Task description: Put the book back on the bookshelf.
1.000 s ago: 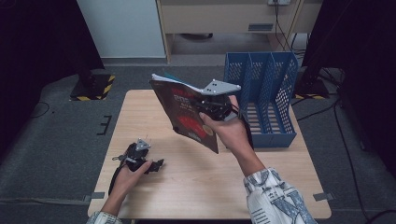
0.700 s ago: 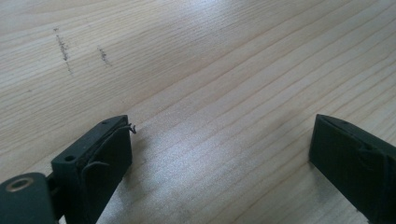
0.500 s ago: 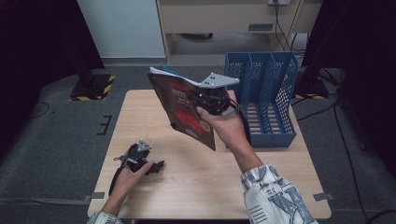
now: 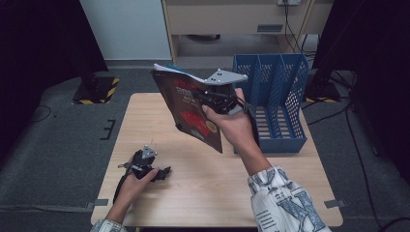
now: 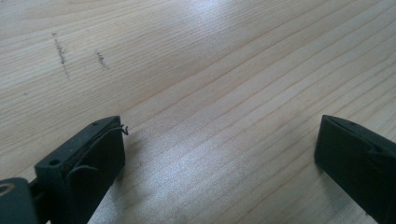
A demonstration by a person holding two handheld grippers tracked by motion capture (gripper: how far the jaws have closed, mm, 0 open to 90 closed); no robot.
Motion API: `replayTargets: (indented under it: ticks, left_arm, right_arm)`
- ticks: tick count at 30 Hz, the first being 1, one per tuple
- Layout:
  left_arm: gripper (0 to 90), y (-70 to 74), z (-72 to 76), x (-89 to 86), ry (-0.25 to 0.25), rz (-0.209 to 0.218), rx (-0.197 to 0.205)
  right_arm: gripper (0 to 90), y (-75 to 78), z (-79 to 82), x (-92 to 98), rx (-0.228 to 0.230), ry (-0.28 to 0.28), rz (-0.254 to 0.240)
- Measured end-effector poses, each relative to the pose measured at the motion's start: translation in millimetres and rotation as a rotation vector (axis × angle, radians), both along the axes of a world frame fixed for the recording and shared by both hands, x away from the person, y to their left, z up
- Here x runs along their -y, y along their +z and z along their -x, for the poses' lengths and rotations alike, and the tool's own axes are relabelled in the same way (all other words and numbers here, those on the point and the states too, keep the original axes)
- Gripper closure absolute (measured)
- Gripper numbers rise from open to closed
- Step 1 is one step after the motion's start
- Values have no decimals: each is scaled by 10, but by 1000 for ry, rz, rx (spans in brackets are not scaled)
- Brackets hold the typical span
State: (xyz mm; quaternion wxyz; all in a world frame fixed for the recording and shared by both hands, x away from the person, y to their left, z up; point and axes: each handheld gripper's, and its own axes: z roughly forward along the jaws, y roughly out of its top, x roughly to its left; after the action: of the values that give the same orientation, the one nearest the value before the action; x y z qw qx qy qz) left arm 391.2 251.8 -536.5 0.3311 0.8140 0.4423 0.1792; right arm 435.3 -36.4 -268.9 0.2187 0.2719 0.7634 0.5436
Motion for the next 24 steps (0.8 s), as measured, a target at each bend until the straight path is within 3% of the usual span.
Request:
replayTargets:
  ticks: [24]
  left_arm:
    - [0, -4, 7, 12, 8, -3, 4]
  right_arm:
    - [871, 231, -2, 225, 14, -46, -21]
